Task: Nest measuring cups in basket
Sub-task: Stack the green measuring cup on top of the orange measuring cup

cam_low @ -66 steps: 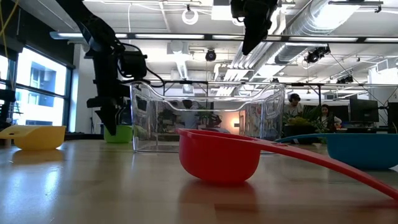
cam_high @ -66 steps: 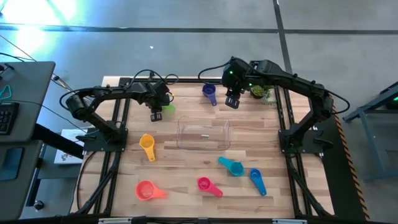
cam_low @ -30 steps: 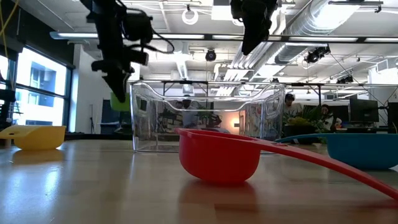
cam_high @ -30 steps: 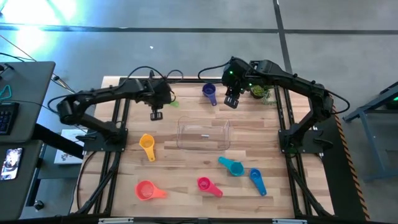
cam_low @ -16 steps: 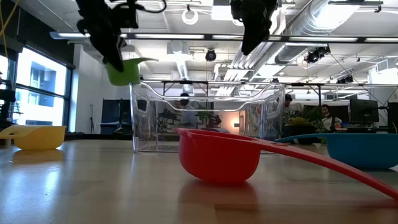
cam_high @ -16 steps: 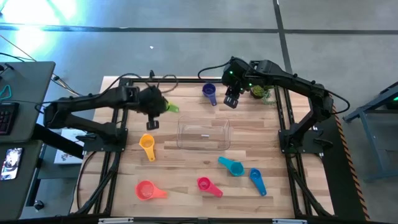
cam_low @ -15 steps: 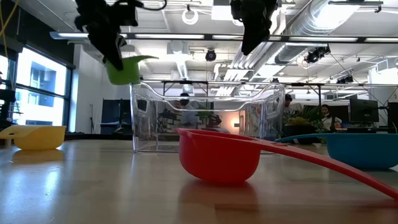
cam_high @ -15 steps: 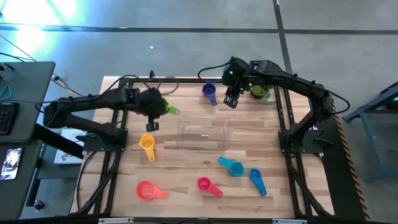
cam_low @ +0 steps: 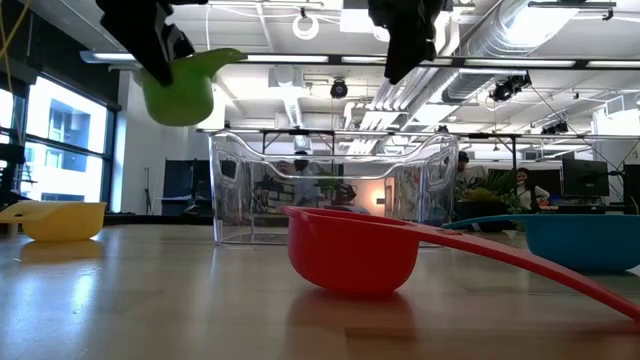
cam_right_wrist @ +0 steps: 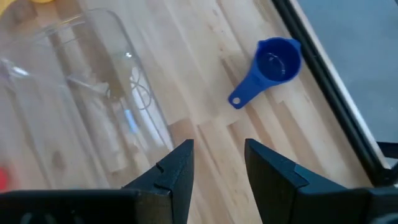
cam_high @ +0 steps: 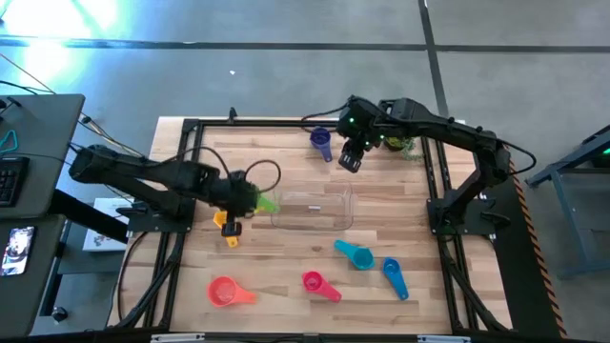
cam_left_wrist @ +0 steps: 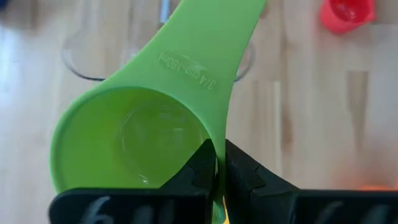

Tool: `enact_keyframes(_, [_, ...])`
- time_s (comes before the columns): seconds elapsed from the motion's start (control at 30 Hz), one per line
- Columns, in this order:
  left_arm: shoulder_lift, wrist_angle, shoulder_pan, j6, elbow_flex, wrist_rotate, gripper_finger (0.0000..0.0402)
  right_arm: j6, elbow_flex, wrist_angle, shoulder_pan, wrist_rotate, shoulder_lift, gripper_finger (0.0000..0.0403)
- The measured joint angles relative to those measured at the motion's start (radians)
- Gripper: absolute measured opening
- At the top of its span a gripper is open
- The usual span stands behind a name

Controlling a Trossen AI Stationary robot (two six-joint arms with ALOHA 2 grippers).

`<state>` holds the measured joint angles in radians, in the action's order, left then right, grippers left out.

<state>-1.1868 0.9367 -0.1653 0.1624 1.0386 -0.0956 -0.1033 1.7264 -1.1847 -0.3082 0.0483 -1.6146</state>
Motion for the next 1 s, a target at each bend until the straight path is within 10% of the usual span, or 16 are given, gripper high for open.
enact_keyframes(1.0, [-0.129,-0.014,-0.488,0.687,-0.002,-0.062,0.0007,-0.156,0.0,0.0,0.272,0.061,0.0,0.0135])
